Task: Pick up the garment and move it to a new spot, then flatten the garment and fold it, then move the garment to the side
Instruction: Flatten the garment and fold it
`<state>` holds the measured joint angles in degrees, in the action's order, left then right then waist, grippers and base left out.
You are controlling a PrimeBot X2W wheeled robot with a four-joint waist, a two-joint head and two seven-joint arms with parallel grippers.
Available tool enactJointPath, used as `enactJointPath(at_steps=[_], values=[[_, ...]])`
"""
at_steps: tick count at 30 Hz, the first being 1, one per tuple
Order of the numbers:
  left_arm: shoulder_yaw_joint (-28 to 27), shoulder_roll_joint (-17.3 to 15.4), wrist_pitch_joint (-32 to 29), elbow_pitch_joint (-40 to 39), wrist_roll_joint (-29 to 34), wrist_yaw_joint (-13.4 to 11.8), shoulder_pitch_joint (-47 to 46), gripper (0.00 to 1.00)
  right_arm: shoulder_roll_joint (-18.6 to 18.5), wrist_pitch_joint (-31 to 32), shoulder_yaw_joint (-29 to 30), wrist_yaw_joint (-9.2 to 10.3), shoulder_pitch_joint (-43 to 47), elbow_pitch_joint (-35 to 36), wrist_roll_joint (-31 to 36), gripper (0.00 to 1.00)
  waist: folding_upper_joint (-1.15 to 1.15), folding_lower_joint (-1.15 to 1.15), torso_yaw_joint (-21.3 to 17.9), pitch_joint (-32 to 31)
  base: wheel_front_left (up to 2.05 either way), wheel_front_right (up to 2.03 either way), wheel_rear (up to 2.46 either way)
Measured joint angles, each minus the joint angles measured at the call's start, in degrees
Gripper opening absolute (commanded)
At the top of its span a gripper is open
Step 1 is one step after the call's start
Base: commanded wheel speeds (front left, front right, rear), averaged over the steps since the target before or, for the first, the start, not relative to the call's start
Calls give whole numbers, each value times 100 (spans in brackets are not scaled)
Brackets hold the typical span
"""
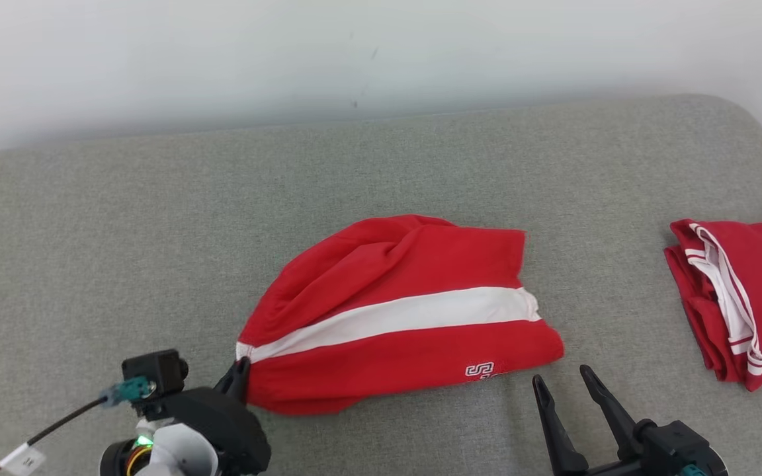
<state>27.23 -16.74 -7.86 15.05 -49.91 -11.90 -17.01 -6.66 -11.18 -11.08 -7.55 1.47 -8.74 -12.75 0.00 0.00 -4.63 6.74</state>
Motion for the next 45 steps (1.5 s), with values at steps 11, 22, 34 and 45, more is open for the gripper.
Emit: enactJointPath(at_steps=[11, 22, 34, 45], values=[[-19, 14, 1292, 147, 152, 651, 455, 100, -56, -2, 76, 0, 99, -47, -9, 100, 0, 0, -21, -262, 0, 0, 0], [-1582, 475, 2290, -743, 1591, 1293, 1676, 100, -101, -9, 417, 0, 235, 56, 12, 100, 0, 0, 173, -659, 0, 0, 0], [-2998, 1220, 2290, -1215, 3373, 1850, 2630, 100, -160, 8, 608, 0, 366, 79, 26, 100, 0, 0, 317, -809, 0, 0, 0], [-3206, 1291, 2290, -915, 3715, 1933, 2777, 100, -170, 10, 645, 0, 444, -23, 79, 100, 0, 0, 321, -886, 0, 0, 0]])
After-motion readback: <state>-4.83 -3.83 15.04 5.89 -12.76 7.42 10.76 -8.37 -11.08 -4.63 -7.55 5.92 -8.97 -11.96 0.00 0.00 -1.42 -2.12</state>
